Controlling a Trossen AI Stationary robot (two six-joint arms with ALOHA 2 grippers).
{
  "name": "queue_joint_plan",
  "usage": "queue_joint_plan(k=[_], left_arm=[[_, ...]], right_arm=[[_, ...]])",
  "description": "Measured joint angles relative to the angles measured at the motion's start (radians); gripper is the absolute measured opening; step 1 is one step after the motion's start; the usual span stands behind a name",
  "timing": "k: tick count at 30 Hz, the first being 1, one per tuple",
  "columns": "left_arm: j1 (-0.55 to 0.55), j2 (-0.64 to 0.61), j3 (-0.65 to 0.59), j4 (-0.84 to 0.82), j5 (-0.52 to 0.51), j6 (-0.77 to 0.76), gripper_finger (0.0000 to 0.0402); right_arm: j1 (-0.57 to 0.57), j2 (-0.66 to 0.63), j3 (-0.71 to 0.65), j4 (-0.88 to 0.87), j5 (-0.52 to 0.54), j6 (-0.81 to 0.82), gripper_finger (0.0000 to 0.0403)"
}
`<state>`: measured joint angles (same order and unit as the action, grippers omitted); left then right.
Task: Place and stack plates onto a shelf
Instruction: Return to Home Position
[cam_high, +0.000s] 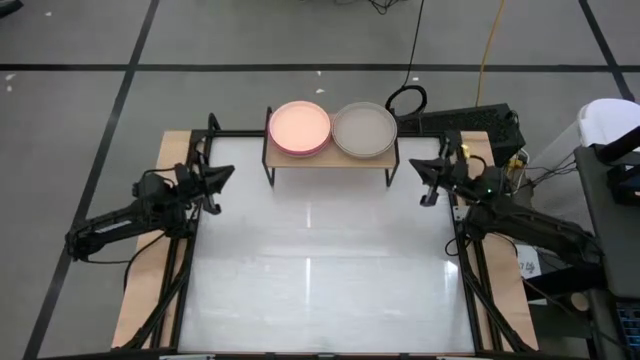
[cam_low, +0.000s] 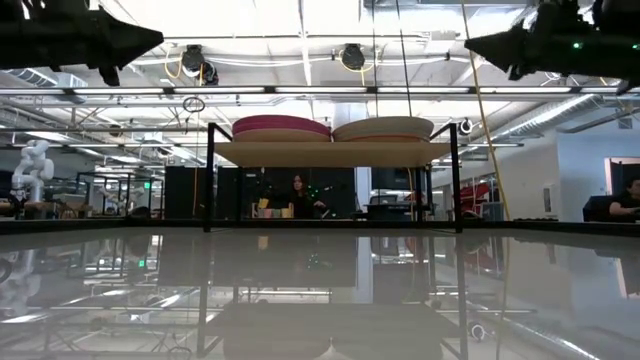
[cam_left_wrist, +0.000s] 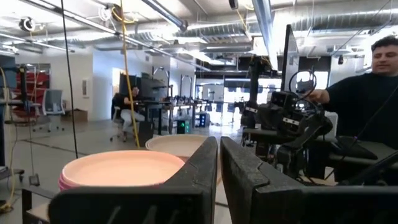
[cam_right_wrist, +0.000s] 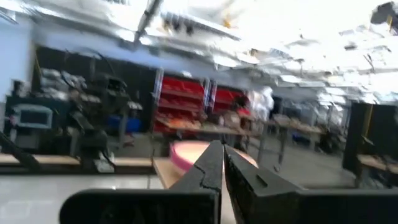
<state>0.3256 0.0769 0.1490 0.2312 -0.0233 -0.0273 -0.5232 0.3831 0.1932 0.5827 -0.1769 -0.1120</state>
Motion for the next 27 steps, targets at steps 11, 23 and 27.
queue_joint_plan(k=[11,23,27], left_arm=[[0.000,-0.073,-0.016,-0.055,0.051,-0.015,0.0023],[0.000,-0.072,-0.140,0.016,0.051,-0.047,0.0023],[0.000,-0.071,-0.139,0.002,0.073,-0.050,0.0023]], right_arm=[[0.000,-0.289,0.013,-0.408,0.226,-0.094,0.0000],[0.000,-0.337,-0.153,-0.331,0.225,-0.085,0.0000],[0.000,-0.338,-0.173,-0.345,0.227,-0.079,0.0000]])
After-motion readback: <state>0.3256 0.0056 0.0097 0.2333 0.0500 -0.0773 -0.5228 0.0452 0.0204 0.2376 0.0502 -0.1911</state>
